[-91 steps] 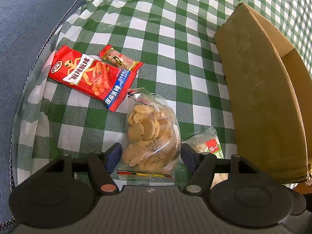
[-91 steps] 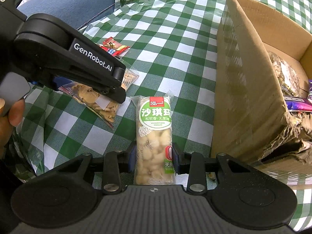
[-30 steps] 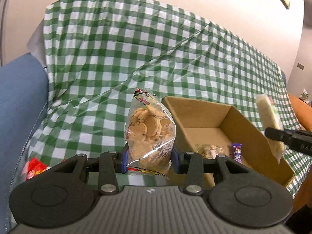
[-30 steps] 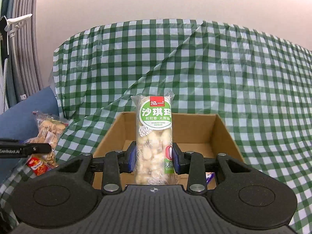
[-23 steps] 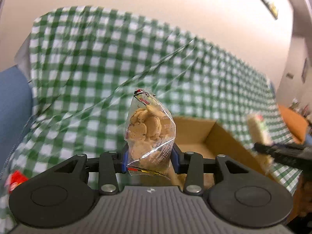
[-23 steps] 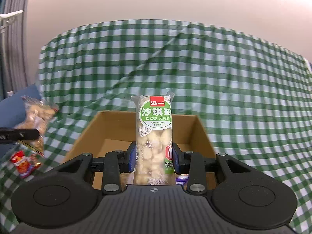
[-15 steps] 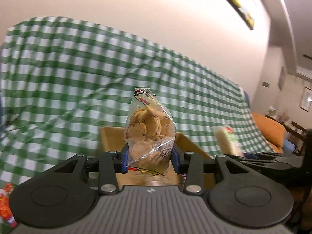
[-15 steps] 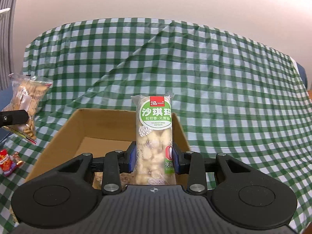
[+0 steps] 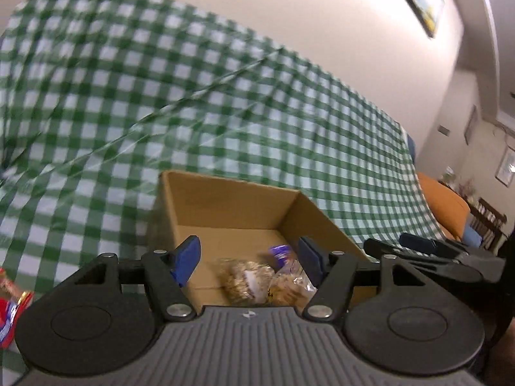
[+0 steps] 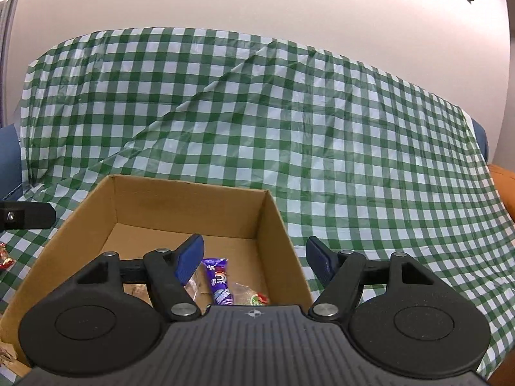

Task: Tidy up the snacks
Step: 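Open both grippers to drop the cookie bag and candy bar into the box, then grasp the red spicy-strip packet with the left gripper while the right grasps the small red bar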

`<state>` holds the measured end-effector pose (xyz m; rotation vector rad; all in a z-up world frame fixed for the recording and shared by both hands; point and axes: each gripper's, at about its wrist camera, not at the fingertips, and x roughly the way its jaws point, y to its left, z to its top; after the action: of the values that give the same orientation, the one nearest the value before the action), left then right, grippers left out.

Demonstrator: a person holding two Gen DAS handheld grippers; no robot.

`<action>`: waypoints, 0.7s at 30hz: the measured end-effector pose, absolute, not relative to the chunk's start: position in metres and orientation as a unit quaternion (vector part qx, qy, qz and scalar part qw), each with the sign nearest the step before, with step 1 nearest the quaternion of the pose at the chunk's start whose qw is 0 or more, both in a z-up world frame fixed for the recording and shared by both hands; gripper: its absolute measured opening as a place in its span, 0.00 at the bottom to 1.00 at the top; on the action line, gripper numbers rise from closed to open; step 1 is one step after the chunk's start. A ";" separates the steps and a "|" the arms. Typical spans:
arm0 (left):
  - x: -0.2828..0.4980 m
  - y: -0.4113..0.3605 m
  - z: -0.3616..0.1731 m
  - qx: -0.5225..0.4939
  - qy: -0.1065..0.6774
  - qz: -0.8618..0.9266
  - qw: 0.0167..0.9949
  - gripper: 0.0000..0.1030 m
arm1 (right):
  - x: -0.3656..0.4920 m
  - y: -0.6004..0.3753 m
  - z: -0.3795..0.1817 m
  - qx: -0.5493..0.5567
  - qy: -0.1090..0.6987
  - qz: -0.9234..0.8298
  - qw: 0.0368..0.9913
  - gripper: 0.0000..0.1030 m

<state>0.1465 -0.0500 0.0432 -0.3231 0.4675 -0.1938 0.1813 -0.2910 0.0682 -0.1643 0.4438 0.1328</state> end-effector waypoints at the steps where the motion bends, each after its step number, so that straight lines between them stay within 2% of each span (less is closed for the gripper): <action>1: 0.146 -0.046 0.043 -0.166 0.232 -0.093 0.954 0.69 | 0.181 -0.290 0.069 -0.082 0.220 0.067 0.970 0.70; 7: 0.136 -0.022 0.050 -0.168 0.230 -0.076 0.956 0.67 | 0.182 -0.274 0.073 -0.058 0.220 0.077 0.971 0.70; 8: 0.136 -0.019 0.050 -0.166 0.238 -0.076 0.954 0.64 | 0.180 -0.270 0.074 -0.053 0.217 0.081 0.971 0.69; 9: 0.136 -0.016 0.052 -0.162 0.247 -0.080 0.952 0.56 | 0.178 -0.265 0.075 -0.047 0.213 0.086 0.972 0.67; 10: 0.136 -0.011 0.055 -0.152 0.256 -0.084 0.951 0.52 | 0.176 -0.260 0.076 -0.041 0.209 0.095 0.972 0.63; 11: 0.133 -0.005 0.059 -0.141 0.258 -0.084 0.952 0.46 | 0.174 -0.255 0.077 -0.033 0.205 0.109 0.972 0.49; 12: 0.131 0.001 0.064 -0.130 0.258 -0.084 0.954 0.35 | 0.171 -0.250 0.078 -0.026 0.204 0.123 0.971 0.35; 14: 0.127 0.019 0.069 -0.123 0.259 -0.071 0.955 0.28 | 0.167 -0.237 0.078 -0.008 0.210 0.156 0.965 0.22; 15: 0.124 0.031 0.070 -0.130 0.262 -0.060 0.954 0.28 | 0.164 -0.230 0.078 0.001 0.212 0.172 0.962 0.18; 19: 0.111 0.084 0.047 -0.199 0.273 -0.001 0.941 0.27 | 0.151 -0.201 0.079 0.006 0.208 0.226 0.952 0.18; 21: 0.112 0.107 0.033 -0.239 0.314 0.052 0.917 0.27 | 0.148 -0.185 0.078 0.010 0.217 0.259 0.941 0.18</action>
<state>0.1122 0.1067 0.0329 -0.4914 0.6469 0.1070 0.1479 -0.1853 0.0776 0.0200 0.4430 0.5283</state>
